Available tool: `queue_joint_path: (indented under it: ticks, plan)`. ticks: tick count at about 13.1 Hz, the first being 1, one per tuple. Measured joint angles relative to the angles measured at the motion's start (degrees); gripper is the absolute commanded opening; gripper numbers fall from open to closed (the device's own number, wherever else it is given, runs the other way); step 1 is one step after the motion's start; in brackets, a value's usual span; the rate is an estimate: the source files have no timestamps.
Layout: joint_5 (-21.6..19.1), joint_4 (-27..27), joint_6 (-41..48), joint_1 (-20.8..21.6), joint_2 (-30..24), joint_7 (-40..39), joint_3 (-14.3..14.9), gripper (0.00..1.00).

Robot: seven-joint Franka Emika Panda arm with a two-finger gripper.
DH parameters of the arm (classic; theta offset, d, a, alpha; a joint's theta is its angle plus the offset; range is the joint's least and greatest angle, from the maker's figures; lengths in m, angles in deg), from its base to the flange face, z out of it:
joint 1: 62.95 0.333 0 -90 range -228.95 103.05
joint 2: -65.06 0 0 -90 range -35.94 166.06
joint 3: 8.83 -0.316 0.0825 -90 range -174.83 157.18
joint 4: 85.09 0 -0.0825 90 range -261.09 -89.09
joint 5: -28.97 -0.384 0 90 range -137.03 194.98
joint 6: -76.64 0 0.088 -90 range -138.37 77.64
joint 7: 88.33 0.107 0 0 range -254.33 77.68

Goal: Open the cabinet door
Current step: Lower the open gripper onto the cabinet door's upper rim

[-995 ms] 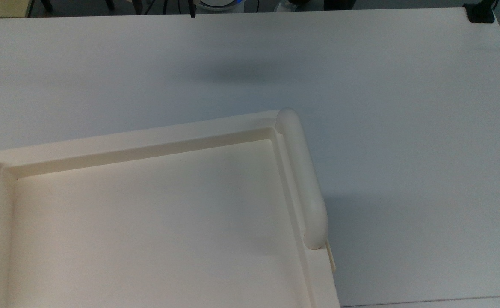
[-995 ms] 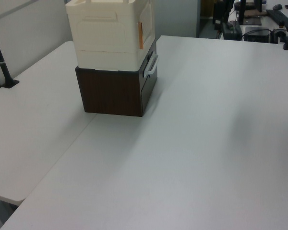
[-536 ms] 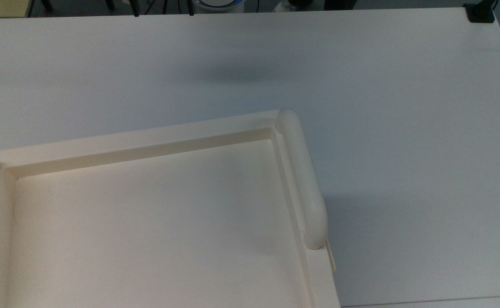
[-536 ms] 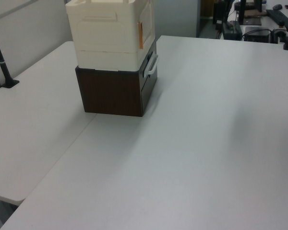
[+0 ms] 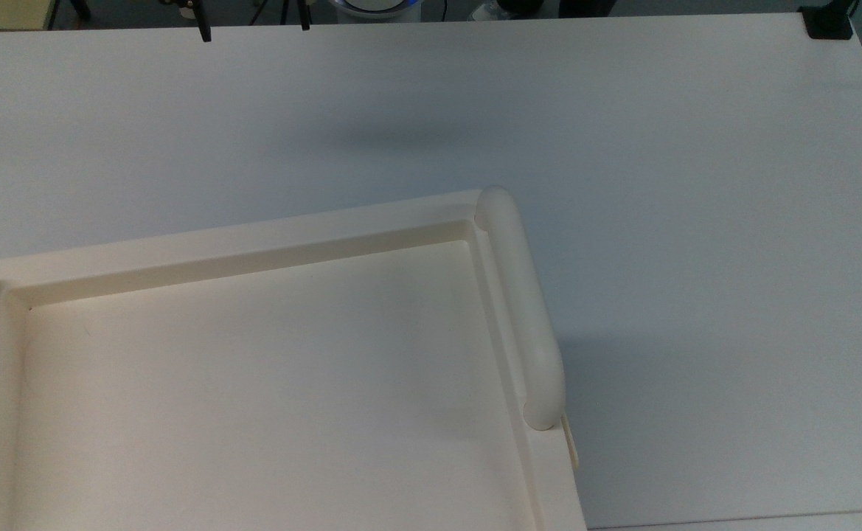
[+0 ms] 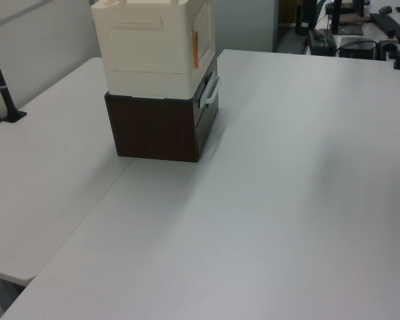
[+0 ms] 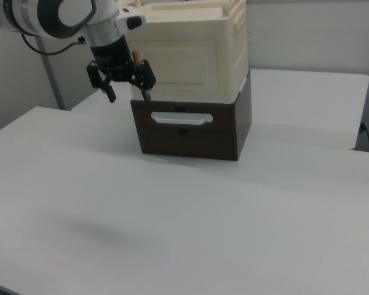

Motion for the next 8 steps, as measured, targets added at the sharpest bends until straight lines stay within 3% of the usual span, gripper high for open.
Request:
queue_joint_path:
  ticks: [3,8]
  plan:
    - [-0.1,-0.2,-9.1,0.2,0.5,0.0,-1.0,0.71]
    - [-7.4,-0.3,-22.1,0.7,3.8,0.4,-3.6,0.55]
